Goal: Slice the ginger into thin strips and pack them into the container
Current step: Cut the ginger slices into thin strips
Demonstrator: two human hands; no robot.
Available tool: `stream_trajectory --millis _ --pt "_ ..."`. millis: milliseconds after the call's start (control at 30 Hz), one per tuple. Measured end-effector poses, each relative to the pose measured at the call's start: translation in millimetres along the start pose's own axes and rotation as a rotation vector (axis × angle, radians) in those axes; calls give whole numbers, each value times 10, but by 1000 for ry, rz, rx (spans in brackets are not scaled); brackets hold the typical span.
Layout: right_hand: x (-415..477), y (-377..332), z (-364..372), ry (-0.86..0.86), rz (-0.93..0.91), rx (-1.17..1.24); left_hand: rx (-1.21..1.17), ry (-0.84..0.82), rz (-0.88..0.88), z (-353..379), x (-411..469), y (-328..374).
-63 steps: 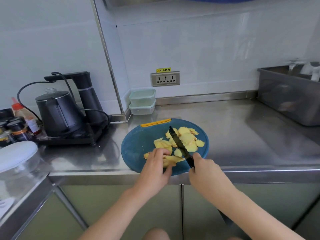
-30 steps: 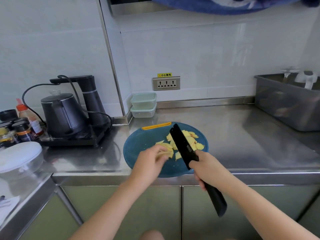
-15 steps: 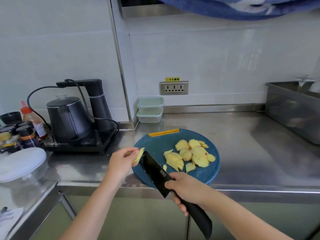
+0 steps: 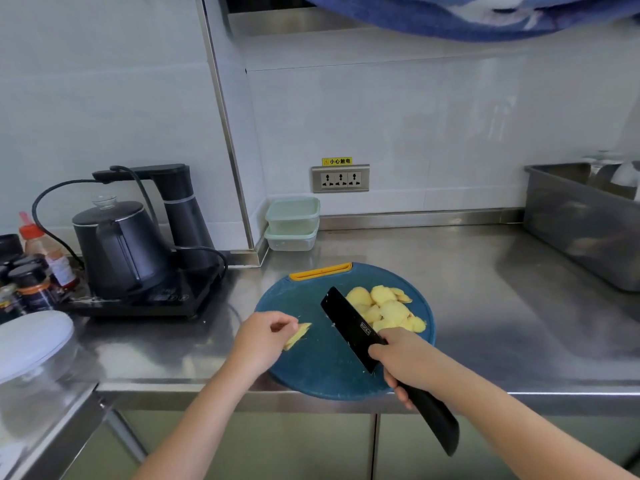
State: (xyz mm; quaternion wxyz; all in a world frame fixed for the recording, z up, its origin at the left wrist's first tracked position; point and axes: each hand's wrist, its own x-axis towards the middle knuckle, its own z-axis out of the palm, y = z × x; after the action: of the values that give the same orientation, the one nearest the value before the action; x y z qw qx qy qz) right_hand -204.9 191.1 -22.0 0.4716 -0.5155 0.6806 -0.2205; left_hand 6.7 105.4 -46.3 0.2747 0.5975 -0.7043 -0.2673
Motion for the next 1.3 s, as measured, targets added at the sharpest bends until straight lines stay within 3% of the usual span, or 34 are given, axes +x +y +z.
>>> stream_trajectory --millis 67,233,300,433,500,633,700,767,800,867,933,1000,1100,1167,1300 --pt "18 -40 50 15 -11 -21 91 5 18 -35 -1 1" --pt "63 -183 144 42 -64 -84 60 -79 -10 -77 -54 -19" --pt "96 -241 200 63 -62 -137 151 -43 5 -52 -63 -15" --pt "185 -278 319 85 -45 -231 116 5 29 -30 -69 18" --pt "210 -272 343 131 -132 -316 118 -22 45 -37 -67 30" --pt "189 -281 380 167 -349 -627 163 -48 66 -42 -69 49" --pt "95 -354 440 115 -340 -937 202 -9 87 -20 -98 64" --pt "86 -458 439 230 -366 -1162 225 58 101 7 -149 80" --pt "108 -457 449 186 -366 -1264 233 93 102 20 -175 83" --pt "216 -392 462 44 -409 -1269 249 139 91 48 -203 72" --pt "168 -465 419 46 -347 -1240 254 131 47 63 -211 67" --pt "136 -475 397 75 -419 -1354 246 59 -17 43 -197 64" --pt "50 -506 373 -46 -483 -1410 150 -102 -105 -86 -156 63" --pt "-79 -555 378 -90 -344 -1328 81 -164 -128 -158 -131 39" --pt "-51 -527 412 -107 -343 -1297 7 -88 -105 -109 -153 1"
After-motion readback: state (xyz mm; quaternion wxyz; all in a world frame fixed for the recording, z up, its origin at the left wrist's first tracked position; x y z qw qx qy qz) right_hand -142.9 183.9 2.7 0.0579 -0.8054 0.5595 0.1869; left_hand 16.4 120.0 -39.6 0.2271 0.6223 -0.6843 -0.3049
